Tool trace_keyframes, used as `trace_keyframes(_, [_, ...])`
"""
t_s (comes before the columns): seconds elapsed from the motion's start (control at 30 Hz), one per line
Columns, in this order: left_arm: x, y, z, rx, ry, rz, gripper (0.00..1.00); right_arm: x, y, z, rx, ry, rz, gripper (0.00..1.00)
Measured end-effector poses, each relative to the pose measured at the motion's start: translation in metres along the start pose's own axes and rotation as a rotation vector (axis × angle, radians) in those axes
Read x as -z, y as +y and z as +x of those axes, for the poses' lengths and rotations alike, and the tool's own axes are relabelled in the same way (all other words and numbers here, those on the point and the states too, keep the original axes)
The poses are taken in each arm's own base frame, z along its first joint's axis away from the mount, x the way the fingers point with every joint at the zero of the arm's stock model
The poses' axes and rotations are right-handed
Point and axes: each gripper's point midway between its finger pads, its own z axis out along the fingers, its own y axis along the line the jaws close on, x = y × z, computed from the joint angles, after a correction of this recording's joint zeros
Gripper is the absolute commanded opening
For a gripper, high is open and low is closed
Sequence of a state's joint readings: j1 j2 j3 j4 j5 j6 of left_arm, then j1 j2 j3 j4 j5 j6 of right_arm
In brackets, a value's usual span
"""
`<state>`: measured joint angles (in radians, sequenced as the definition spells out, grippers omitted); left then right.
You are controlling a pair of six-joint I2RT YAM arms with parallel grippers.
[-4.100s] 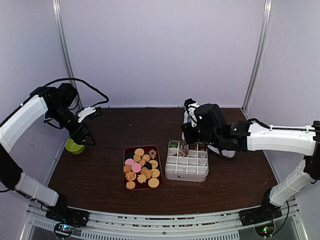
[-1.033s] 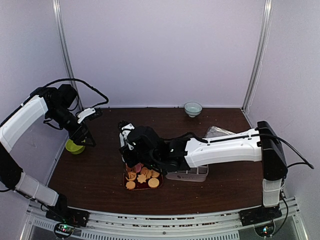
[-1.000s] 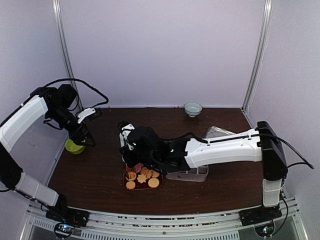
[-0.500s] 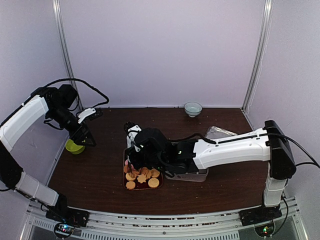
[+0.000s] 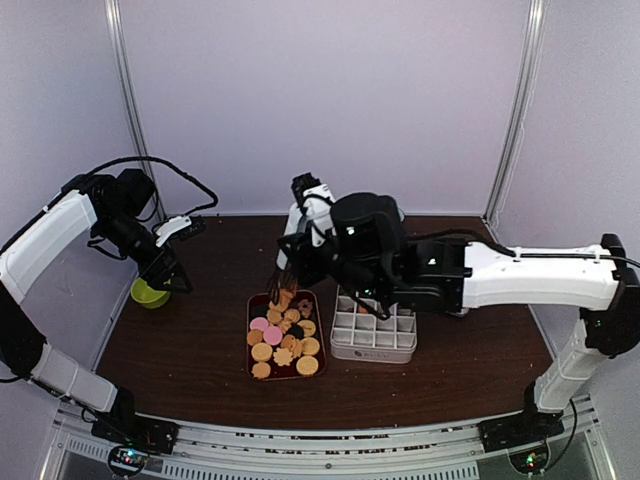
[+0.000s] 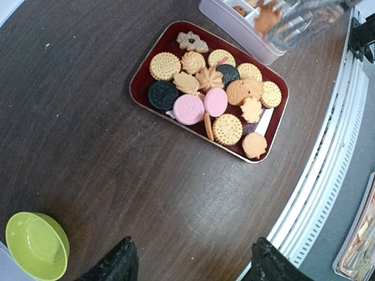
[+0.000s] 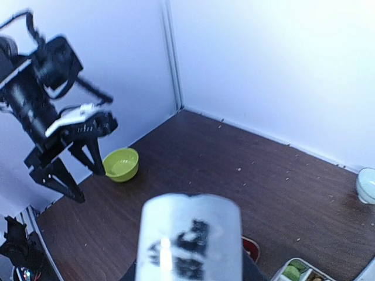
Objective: Pack the cookies
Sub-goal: Pick up the fake cookies from the plate, then place the fake cookies in the empty pocket of the box.
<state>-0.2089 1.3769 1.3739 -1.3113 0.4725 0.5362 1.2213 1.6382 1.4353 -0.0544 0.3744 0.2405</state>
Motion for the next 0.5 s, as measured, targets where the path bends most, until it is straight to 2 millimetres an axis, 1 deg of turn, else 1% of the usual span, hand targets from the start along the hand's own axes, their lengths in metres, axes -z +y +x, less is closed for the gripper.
trace_keyframes(0.1, [0.000, 0.000, 0.000, -0.004, -0.002, 0.003, 0.68, 0.026, -0.033, -0.030, -0.031, -0.074, 0.059, 0.13])
trace_keyframes(0.17, [0.000, -0.001, 0.000, -0.004, -0.002, 0.004, 0.68, 0.038, -0.057, -0.036, -0.047, -0.099, 0.110, 0.13])
trace_keyframes(0.2, [0.000, -0.001, 0.000, -0.003, -0.002, 0.005, 0.68, 0.043, -0.072, -0.033, -0.052, -0.102, 0.142, 0.13])
trace_keyframes(0.23, [-0.001, 0.000, 0.000, -0.003, -0.001, 0.006, 0.68, 0.047, -0.083, -0.028, -0.051, -0.097, 0.169, 0.13])
trace_keyframes(0.27, [-0.001, -0.001, 0.000, -0.003, -0.002, 0.008, 0.68, 0.051, -0.098, -0.020, -0.050, -0.086, 0.204, 0.13])
trace_keyframes(0.3, [-0.001, -0.001, -0.001, -0.002, -0.002, 0.008, 0.68, 0.053, -0.108, -0.012, -0.047, -0.074, 0.230, 0.13])
trace_keyframes(0.4, [-0.001, -0.001, -0.001, -0.002, -0.004, 0.011, 0.68, 0.060, -0.144, 0.020, -0.037, -0.016, 0.329, 0.13])
trace_keyframes(0.5, [-0.001, -0.001, -0.001, -0.001, -0.004, 0.013, 0.68, 0.069, -0.167, 0.049, -0.031, 0.034, 0.390, 0.13])
